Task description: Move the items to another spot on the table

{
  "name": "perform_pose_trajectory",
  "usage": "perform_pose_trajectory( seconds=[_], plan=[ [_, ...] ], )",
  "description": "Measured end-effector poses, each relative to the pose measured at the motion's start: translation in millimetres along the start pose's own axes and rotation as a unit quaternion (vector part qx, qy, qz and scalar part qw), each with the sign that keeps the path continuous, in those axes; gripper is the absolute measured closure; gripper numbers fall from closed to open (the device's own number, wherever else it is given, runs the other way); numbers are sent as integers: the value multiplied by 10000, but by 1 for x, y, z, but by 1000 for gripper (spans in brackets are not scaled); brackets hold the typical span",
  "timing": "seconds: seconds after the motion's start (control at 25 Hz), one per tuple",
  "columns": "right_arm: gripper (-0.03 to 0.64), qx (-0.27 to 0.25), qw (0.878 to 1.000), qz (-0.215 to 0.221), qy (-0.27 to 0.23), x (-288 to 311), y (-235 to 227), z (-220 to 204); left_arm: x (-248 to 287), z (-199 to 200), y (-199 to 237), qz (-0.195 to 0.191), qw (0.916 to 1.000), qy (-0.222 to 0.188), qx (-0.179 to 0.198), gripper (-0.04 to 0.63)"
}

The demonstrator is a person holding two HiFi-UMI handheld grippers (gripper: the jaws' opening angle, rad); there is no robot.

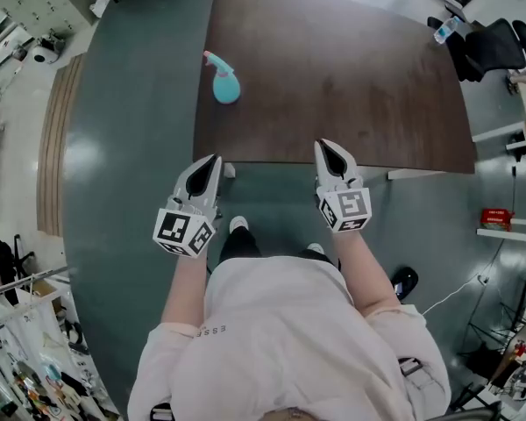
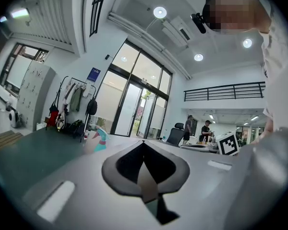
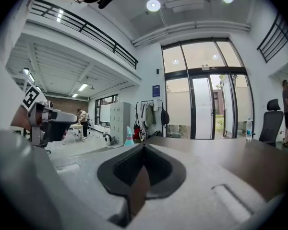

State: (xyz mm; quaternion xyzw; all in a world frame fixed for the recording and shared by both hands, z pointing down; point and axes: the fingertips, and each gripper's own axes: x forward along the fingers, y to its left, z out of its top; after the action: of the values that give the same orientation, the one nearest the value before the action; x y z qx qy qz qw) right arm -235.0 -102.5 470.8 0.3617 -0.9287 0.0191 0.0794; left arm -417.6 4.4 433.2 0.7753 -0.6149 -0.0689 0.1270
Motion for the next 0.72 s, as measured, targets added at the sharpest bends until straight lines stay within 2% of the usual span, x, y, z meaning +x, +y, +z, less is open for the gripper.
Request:
perform_pose_trajectory(
  seconds=[0.4, 0.56, 0.72],
  plan=[
    [624, -97, 9995, 287, 107, -116, -95, -33, 36, -51, -136, 150, 9998, -103, -21, 588],
    [624, -171, 9991, 373, 136, -163, -129, -49, 52, -78, -192, 144, 9998, -138, -61, 588],
    [624, -246, 9992, 300, 119, -211, -164, -55, 65, -85, -251, 11, 9997, -264, 3, 588]
  ],
)
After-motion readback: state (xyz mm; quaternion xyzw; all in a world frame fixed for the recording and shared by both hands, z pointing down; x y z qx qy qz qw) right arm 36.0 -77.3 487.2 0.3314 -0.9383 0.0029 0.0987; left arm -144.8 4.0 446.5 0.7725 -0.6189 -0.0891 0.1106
